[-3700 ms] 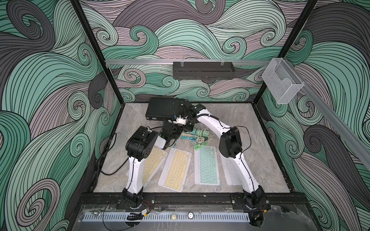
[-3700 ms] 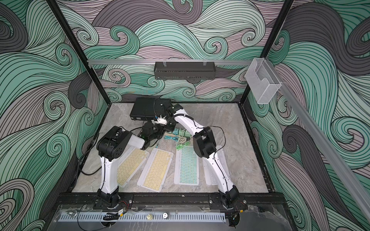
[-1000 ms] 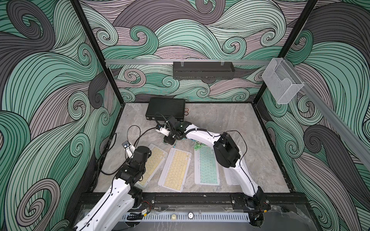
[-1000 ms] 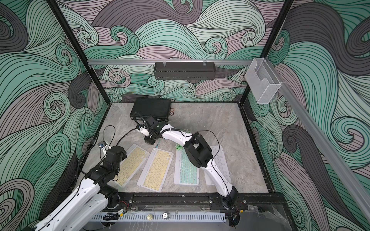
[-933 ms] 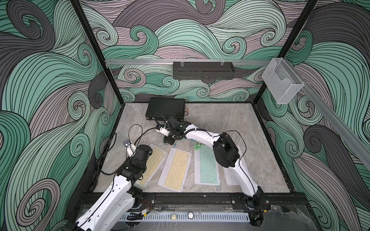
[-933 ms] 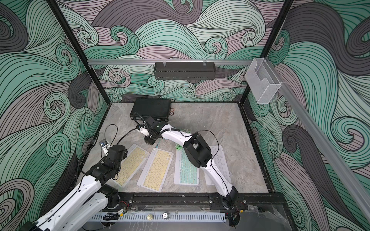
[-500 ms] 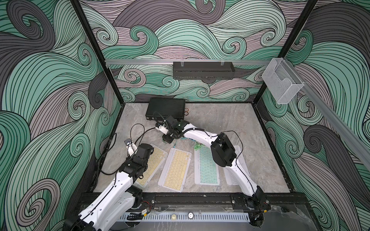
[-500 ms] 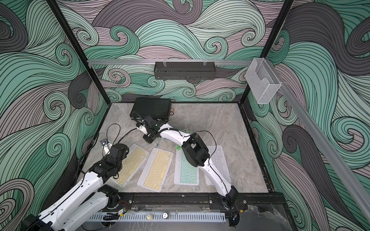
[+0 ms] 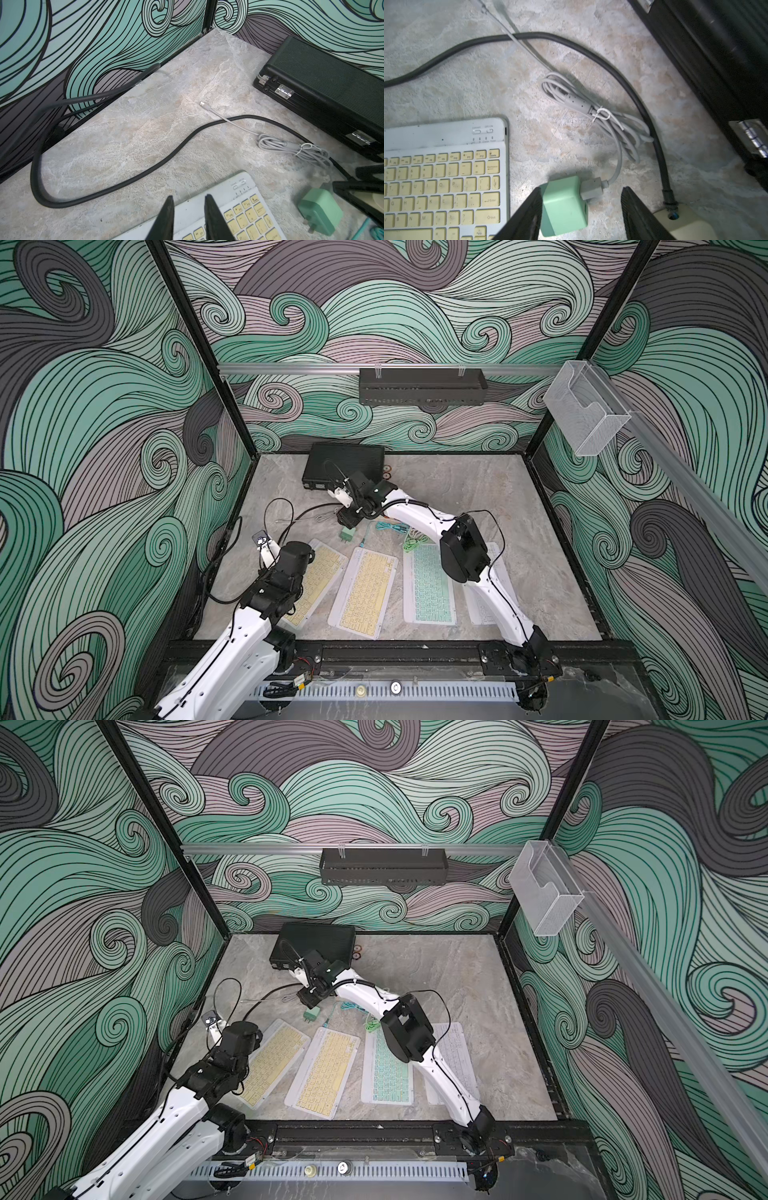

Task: Unplug the wireless keyboard
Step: Place the plug at the center of the board, then remove the power cord from the keyboard.

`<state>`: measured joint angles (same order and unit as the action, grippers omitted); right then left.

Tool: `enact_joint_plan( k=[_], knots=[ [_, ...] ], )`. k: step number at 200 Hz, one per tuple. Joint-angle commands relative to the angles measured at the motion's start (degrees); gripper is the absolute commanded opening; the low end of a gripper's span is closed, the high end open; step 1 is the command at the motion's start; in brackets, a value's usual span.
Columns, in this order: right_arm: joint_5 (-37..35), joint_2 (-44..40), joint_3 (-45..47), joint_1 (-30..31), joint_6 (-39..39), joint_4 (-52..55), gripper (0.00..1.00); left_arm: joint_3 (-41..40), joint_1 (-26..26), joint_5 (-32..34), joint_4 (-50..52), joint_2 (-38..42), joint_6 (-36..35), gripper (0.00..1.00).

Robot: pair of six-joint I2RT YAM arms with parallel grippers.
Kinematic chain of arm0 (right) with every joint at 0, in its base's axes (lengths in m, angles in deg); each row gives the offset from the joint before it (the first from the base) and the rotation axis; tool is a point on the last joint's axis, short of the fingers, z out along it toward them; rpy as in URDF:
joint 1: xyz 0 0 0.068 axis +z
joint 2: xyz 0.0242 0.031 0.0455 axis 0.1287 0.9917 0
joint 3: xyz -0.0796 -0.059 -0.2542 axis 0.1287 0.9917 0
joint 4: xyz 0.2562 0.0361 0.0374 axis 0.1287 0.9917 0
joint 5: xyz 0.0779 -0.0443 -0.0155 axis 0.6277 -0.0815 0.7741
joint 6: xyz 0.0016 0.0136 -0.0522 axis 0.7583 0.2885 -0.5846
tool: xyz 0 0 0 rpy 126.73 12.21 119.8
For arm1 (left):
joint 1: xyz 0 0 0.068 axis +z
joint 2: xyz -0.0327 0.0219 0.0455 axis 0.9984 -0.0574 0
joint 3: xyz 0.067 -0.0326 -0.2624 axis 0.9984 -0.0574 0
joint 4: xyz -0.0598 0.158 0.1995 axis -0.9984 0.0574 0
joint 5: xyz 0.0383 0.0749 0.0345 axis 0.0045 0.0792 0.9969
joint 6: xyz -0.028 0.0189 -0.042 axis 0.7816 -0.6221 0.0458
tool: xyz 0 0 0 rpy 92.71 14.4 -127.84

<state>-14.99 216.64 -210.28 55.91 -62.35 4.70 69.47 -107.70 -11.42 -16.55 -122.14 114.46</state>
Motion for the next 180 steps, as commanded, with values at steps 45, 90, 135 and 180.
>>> enact_joint_plan(
  k=[45,90,135,180],
  knots=[
    [-4.1,-2.8,-0.7,-1.0,2.1,3.9,0.61,0.0,0.5,0.2,1.1,-0.7,-0.4,0.28],
    [-8.2,-24.5,29.7,-0.1,8.4,-16.8,0.61,-0.1,0.5,-0.5,1.3,0.2,-0.7,0.28],
    [-9.7,-44.4,57.3,0.0,16.8,-38.8,0.63,-1.1,0.5,-3.8,-1.8,0.4,-3.6,0.28],
    [-6.4,-54.3,71.0,-0.3,23.4,-44.3,0.57,-1.6,0.4,-8.9,-5.3,-0.3,-7.3,0.30]
  ],
)
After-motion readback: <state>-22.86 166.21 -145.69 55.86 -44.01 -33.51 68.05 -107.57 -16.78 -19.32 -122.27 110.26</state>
